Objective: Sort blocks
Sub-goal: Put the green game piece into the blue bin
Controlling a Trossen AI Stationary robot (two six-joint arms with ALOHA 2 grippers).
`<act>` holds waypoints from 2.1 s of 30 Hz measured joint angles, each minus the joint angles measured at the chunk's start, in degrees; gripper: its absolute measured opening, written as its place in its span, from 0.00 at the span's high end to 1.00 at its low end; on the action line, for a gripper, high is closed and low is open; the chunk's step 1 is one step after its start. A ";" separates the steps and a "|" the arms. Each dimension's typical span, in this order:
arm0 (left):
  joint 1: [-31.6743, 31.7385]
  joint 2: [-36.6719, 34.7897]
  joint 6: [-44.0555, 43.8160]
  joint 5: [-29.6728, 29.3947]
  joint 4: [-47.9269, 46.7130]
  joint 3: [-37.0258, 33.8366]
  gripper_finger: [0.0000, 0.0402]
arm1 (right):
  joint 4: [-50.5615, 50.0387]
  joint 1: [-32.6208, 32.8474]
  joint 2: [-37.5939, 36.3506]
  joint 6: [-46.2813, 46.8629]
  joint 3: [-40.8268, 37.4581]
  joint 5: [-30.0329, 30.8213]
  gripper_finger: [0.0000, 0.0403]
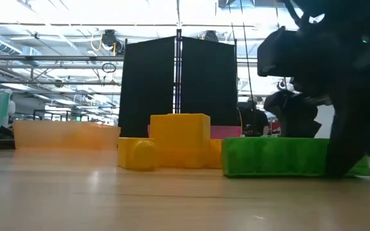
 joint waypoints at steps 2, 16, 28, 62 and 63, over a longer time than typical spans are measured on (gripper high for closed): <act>0.00 0.00 -0.04 -0.35 -0.06 0.00 0.23 | -0.32 -0.09 0.27 2.35 0.00 0.37 0.21; 4.24 -5.14 3.35 -4.49 -11.20 0.00 0.23 | -2.52 0.28 -0.28 5.87 -0.18 -1.00 0.62; 14.03 -21.54 3.72 -38.35 -12.16 2.27 0.23 | -6.03 -0.66 -9.62 5.64 7.03 4.39 0.62; 37.78 -12.95 63.19 -31.26 75.92 2.23 0.23 | 24.00 -9.12 -19.75 -37.24 27.87 24.46 0.62; 38.27 -12.40 63.16 -30.71 76.91 2.23 0.23 | 24.19 -9.12 -19.75 -37.51 27.87 24.45 0.62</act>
